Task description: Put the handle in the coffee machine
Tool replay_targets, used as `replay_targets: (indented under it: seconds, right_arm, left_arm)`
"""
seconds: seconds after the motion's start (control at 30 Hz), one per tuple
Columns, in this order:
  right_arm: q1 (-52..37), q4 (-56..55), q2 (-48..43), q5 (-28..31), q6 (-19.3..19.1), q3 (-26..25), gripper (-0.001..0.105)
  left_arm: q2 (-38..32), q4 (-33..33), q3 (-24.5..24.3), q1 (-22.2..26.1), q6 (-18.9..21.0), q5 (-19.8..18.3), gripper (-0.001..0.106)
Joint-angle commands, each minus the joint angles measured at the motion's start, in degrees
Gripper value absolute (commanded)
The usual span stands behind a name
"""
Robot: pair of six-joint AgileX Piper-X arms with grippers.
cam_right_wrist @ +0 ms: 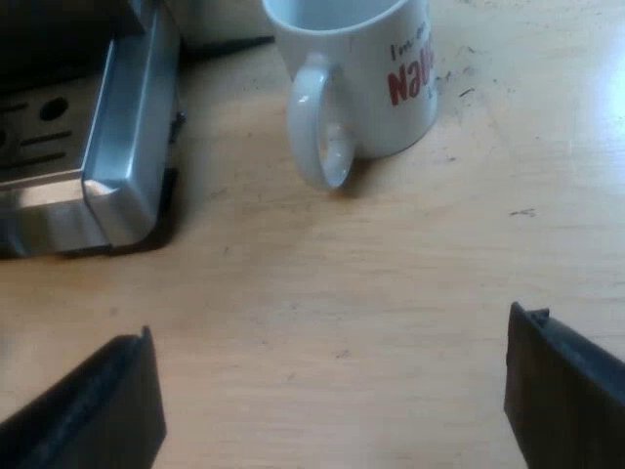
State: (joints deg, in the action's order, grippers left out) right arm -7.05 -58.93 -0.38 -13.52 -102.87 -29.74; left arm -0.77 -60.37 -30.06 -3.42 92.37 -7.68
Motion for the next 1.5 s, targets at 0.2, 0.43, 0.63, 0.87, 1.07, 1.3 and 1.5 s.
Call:
replay_targets:
  seconds: [0.2,0.43,0.63,0.87,1.07,1.3,1.5]
  right_arm:
    - [4.62,-5.86,3.77,0.94,0.61,-7.04,0.074]
    - [12.28,-12.68,15.16,0.84,-1.02,-16.04,0.074]
    - [17.57,-15.11,22.41,0.84,-1.47,-21.26,0.069]
    - [24.61,-16.76,31.22,0.84,-2.39,-25.47,0.069]
    - [30.23,-16.75,37.05,1.57,-2.39,-27.07,0.069]
    - [39.08,-16.58,44.17,9.01,-0.22,-27.76,0.069]
    - [42.81,-15.8,48.99,12.86,3.05,-27.76,0.069]
  left_arm:
    - [-1.11,-2.35,-4.65,-0.29,2.3,-7.68,0.073]
    - [4.95,-2.36,-7.54,-5.09,2.51,-10.66,0.078]
    - [9.35,-2.36,-9.51,-11.05,2.51,-11.55,0.078]
    - [16.53,-2.36,-11.32,-18.52,2.01,-14.42,0.078]
    - [22.12,-2.36,-11.32,-25.21,-0.06,-15.87,0.082]
    - [27.85,-1.85,-11.32,-32.41,-1.35,-15.49,0.084]
    - [31.15,1.12,-11.18,-35.61,-1.35,-14.06,0.084]
